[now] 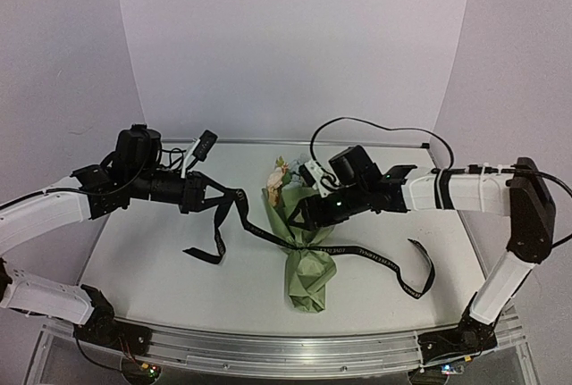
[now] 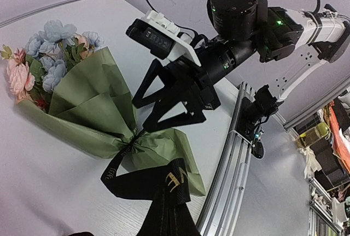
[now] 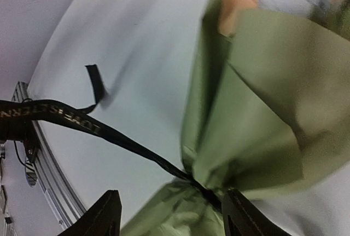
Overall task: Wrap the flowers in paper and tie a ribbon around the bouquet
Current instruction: Cross the half-tied ribbon over the folded bouquet.
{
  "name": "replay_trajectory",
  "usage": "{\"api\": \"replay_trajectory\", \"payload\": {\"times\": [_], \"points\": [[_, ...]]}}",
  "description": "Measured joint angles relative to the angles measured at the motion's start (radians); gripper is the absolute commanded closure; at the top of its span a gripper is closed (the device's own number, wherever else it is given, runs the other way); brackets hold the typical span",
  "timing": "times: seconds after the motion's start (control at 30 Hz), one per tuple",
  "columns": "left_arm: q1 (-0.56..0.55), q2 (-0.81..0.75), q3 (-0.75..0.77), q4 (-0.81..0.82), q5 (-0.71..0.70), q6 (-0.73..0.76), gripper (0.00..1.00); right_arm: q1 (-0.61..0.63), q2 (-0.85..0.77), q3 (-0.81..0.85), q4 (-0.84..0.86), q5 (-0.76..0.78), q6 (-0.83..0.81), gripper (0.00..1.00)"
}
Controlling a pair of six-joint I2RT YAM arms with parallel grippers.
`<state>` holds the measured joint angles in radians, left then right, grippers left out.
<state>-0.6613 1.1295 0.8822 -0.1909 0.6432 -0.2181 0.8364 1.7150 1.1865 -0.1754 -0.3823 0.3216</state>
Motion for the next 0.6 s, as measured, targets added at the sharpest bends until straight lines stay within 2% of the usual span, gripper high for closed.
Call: {"api": "replay_trajectory", "payload": {"times": [0.27,0.43,0.6], "points": [[0.000,-0.031,0.000,0.000,-0.049,0.011,1.00,0.120,0.098,0.122,0.073,-0.017,-0.144,0.24],[0.000,-0.040,0.000,-0.001,-0.079,0.011,1.00,0.153,0.165,0.175,0.095,-0.001,-0.217,0.22],[0.000,-0.040,0.000,-0.001,-0.098,0.010,1.00,0.160,0.216,0.216,0.106,0.047,-0.261,0.29]]}}
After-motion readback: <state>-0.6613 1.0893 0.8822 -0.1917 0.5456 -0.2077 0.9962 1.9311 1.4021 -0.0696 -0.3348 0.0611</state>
